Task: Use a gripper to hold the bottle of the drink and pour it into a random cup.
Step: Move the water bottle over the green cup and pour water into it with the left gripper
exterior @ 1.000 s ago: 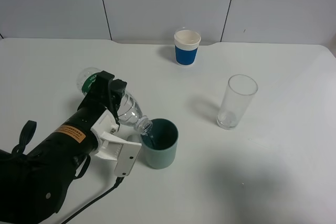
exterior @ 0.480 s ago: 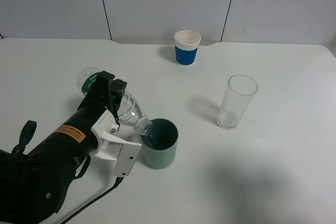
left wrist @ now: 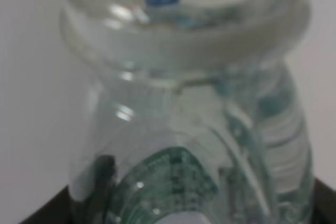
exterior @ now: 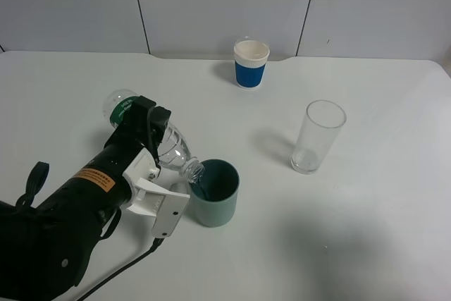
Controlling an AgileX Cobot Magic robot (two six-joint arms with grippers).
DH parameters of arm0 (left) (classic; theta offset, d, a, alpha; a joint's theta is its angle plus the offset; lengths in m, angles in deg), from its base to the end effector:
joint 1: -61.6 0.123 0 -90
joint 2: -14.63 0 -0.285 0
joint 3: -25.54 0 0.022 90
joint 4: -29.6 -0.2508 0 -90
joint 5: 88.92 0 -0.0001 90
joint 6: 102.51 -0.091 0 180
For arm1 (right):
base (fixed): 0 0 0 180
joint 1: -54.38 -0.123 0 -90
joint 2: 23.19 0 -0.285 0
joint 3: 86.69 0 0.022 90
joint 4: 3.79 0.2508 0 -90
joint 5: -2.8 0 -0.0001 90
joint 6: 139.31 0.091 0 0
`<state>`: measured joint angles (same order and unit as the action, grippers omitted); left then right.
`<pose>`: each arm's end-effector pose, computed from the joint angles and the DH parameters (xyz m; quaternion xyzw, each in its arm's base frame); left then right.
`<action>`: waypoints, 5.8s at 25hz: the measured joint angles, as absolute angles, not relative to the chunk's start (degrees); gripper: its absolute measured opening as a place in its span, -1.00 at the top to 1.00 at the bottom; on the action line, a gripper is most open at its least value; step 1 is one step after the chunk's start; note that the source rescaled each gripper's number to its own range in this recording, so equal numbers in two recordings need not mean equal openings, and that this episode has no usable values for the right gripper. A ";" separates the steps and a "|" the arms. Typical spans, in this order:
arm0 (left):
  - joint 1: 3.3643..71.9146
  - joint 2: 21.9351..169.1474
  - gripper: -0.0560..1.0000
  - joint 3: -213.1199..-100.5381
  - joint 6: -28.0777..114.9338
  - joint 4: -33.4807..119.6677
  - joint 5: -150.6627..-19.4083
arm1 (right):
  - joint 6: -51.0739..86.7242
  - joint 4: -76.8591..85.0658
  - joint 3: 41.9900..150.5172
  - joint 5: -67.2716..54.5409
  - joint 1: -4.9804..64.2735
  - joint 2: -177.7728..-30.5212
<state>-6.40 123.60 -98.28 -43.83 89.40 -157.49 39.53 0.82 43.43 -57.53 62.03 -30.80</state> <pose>0.1532 -0.1839 0.1344 0.6811 0.3907 0.4601 0.4144 -0.0016 0.0066 0.2717 0.0474 0.8543 0.0005 0.5175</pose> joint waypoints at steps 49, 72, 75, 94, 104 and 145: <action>-5.31 123.41 0.89 -99.26 -49.41 88.89 -157.84 | 39.53 0.82 43.43 -57.53 62.03 -30.80; -5.31 123.41 0.89 -99.31 -51.58 88.79 -157.84 | 39.53 0.82 43.43 -57.53 62.03 -30.80; -5.31 123.41 0.89 -99.31 -51.85 88.73 -157.89 | 39.53 0.82 43.43 -57.53 62.03 -30.80; -5.31 123.41 0.89 -99.31 -56.09 88.67 -157.95 | 39.53 0.82 43.43 -57.53 62.03 -30.80; -5.31 123.41 0.89 -99.37 -57.75 88.45 -158.50 | 39.53 0.82 43.43 -57.53 62.03 -30.80; -5.31 120.45 0.89 -99.37 -64.67 88.18 -158.73 | 39.53 0.82 43.43 -57.53 62.03 -30.80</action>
